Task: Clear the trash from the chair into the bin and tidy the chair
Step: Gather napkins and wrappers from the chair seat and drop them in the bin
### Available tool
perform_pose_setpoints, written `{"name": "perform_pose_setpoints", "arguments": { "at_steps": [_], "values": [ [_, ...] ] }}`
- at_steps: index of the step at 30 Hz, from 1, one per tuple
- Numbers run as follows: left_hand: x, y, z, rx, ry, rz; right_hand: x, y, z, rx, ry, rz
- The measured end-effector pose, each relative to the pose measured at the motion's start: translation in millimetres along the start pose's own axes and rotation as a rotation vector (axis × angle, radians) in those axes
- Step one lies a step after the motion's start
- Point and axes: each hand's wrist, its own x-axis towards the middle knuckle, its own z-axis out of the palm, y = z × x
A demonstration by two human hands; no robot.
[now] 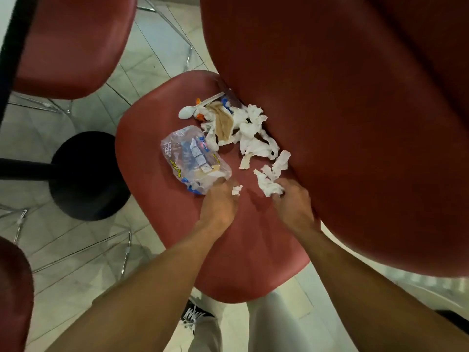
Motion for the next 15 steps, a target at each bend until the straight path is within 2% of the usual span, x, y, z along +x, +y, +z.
{"name": "perform_pose_setpoints", "arguments": {
  "at_steps": [7, 11, 15],
  "values": [
    [-72.2, -16.4, -46.6, 0.062, 0.150, -0.042, -59.7, -45.1, -8.5, -0.034, 0.012, -0.083],
    [-116.6, -43.6, -70.2, -0.025, 0.295, -0.065, -98.5, -68.7, -3.4, -0.064, -0.003, -0.125],
    [-164.6, -80.5, -89.5, -0.186, 0.347, -0.147, -140.0, -95.3, 13.0, -0.069, -0.041, -0.196]
  ]
}}
